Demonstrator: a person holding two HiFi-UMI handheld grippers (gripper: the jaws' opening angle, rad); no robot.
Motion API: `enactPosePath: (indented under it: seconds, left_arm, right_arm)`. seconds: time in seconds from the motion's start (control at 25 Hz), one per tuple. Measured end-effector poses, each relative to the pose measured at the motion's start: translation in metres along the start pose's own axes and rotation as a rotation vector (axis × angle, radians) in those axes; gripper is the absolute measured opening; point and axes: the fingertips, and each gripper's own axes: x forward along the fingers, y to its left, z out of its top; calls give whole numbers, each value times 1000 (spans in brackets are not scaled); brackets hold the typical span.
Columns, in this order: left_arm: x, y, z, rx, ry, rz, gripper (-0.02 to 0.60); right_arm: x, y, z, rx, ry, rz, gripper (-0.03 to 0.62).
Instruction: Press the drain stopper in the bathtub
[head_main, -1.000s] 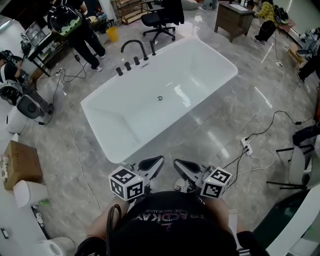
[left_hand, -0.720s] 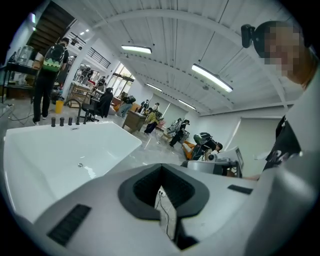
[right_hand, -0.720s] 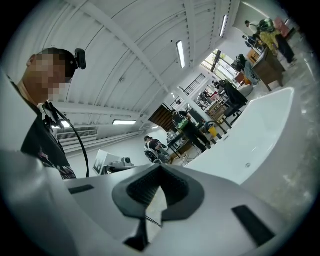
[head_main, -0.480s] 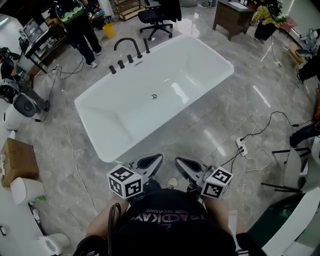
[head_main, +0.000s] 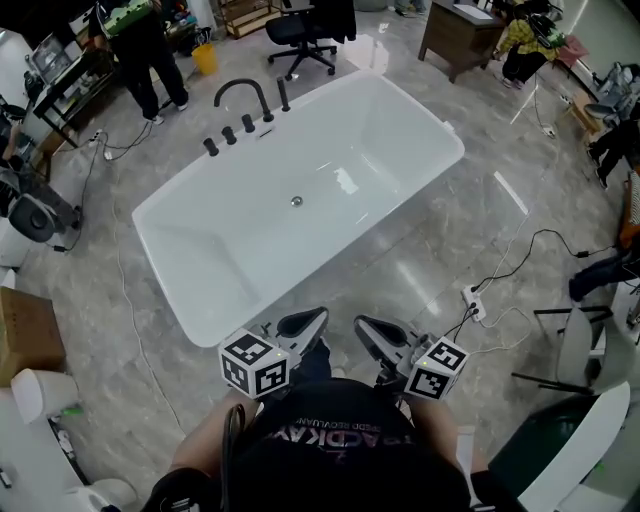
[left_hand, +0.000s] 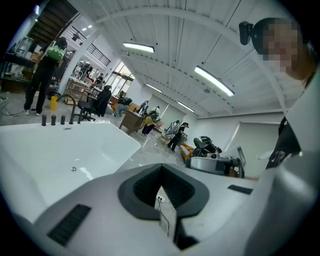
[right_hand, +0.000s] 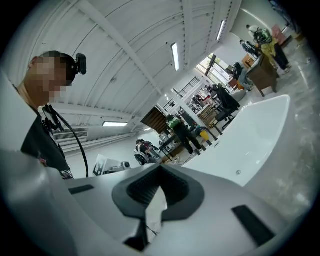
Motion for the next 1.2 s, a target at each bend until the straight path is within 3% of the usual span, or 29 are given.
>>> enactPosePath:
  seconds: [0.32, 0.52, 0.8, 1.2]
  left_arm:
    - [47, 49, 54, 50, 25, -65, 6]
    - [43, 73, 76, 99, 36, -75, 6]
    - [24, 105, 101, 73, -18, -23, 6]
    - [12, 149, 111, -8, -124, 148, 6]
  right_arm:
    - [44, -41, 53, -42, -31, -50, 9]
    - [76, -55, 68, -23, -53, -65, 9]
    - [118, -56, 82, -33, -8, -28, 9]
    - [156, -80, 106, -65, 94, 68, 9]
